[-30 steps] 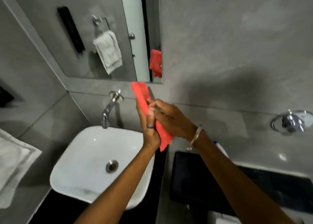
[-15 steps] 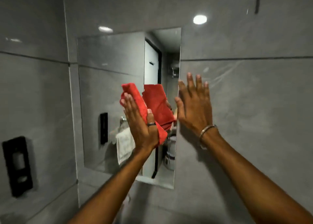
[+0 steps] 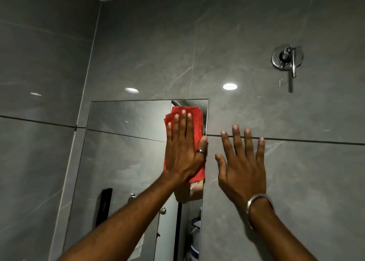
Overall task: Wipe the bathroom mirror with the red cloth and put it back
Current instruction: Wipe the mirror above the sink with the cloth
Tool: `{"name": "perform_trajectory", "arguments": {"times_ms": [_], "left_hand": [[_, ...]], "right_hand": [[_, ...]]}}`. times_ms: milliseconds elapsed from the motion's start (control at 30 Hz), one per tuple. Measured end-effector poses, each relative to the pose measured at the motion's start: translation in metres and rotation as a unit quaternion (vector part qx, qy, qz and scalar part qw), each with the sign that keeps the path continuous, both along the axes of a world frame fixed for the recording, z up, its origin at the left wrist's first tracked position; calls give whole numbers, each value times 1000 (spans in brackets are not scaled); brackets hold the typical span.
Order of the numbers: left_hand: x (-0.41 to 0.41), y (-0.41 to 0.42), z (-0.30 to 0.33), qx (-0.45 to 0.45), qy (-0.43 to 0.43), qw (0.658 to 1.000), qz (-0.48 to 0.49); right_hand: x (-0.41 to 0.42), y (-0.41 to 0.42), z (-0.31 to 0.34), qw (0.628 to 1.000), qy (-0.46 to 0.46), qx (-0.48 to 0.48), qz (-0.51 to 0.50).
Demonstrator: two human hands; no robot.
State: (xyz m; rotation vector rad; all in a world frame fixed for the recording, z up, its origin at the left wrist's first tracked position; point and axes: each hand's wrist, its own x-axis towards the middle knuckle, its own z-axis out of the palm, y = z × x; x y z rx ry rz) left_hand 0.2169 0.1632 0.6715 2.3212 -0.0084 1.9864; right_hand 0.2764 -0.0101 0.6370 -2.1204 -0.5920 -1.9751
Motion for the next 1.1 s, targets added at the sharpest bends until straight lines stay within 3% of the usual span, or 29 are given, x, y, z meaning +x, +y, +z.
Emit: {"name": "perform_trajectory", "arguments": {"times_ms": [200, 467, 700, 800, 967, 1033, 1100], "left_hand": [[1, -6, 72, -1, 5, 1000, 24], [-1, 14, 18, 192, 34, 981, 20], [2, -13, 43, -22, -6, 999, 47], [2, -7, 41, 39, 2, 998, 52], [-7, 34, 7, 270, 30, 961, 48], [-10, 44, 1, 258, 31, 964, 48], [-10, 37, 0, 166, 21, 985, 38]], "right_hand": [[3, -1, 1, 1000, -10, 3, -3], [-1, 0, -5, 1000, -13, 2, 9], [0, 0, -5, 1000, -8, -2, -9], [1, 1, -5, 1000, -9, -1, -6], [-3, -1, -5, 1000, -1, -1, 4], [-5, -2, -5, 1000, 2, -3, 6], [-6, -1, -5, 1000, -2, -4, 6]]}}
